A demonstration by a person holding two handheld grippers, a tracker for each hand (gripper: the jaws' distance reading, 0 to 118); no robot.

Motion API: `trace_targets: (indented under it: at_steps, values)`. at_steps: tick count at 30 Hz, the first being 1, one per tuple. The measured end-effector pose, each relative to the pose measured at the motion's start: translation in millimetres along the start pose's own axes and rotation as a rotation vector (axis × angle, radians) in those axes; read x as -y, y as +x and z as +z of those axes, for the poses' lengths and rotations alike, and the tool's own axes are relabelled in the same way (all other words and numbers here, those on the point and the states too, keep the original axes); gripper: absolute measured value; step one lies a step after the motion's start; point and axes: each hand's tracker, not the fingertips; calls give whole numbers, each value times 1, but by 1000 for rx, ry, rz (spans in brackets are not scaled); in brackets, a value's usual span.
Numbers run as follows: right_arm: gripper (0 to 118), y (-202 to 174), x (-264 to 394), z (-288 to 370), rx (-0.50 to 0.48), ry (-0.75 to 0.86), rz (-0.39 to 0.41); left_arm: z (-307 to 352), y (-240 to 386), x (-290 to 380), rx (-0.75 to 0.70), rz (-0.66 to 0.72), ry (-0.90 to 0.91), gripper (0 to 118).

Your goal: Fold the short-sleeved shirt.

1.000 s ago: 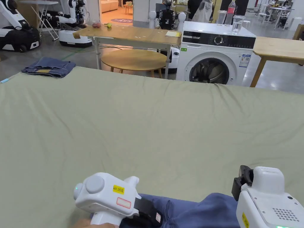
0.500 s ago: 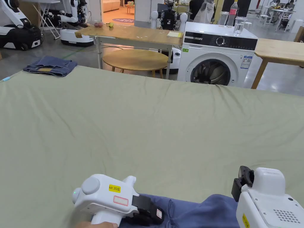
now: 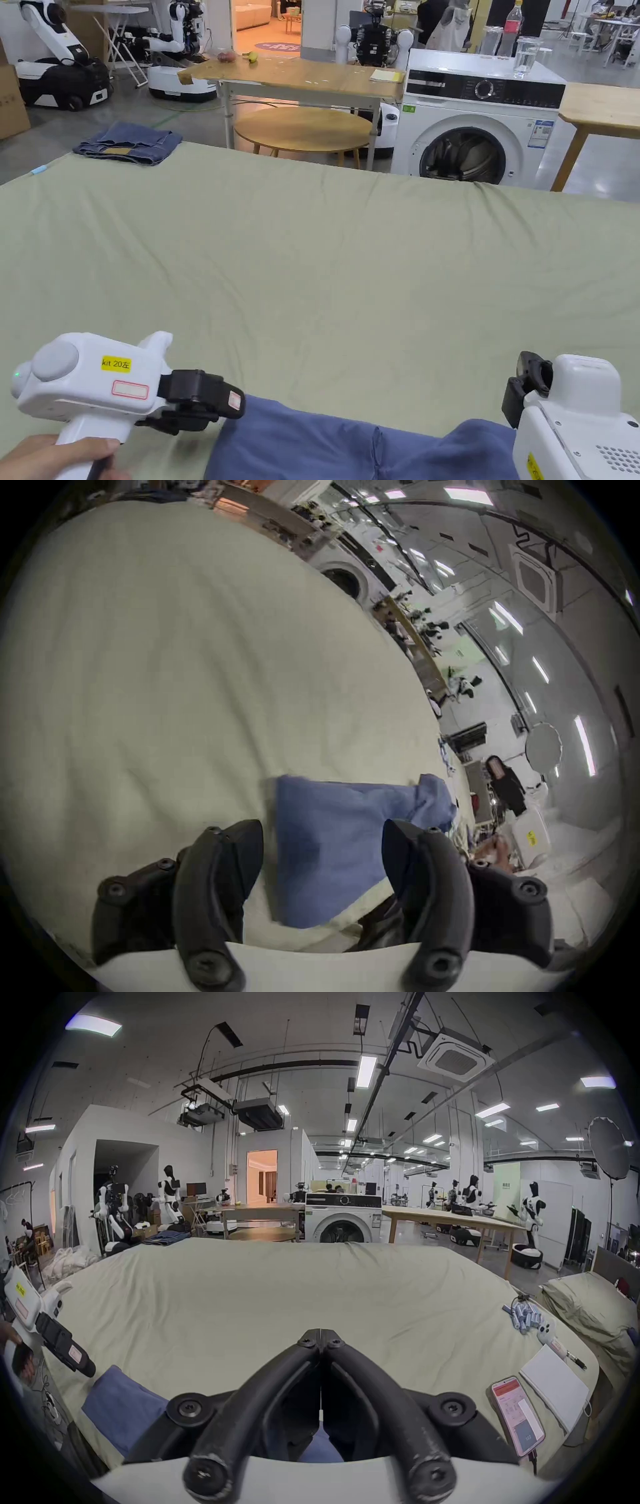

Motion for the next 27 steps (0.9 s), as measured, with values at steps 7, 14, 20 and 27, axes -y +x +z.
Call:
trace_targets:
  at_steps: [7,14,20,27]
  values:
    - [0,-3,3,0,-1,3,1,-29,-34,18,215,107,-42,72]
    - [0,-3,6,0,-17,-7,-33,-66,-54,32,324,197,-36,14]
    - [0,-1,8,-1,-11,-13,-27,-48,-36,36,310,157,3,7]
    - [0,1,9,-3,4,-7,-7,-2,-5,24,308,123,57,7]
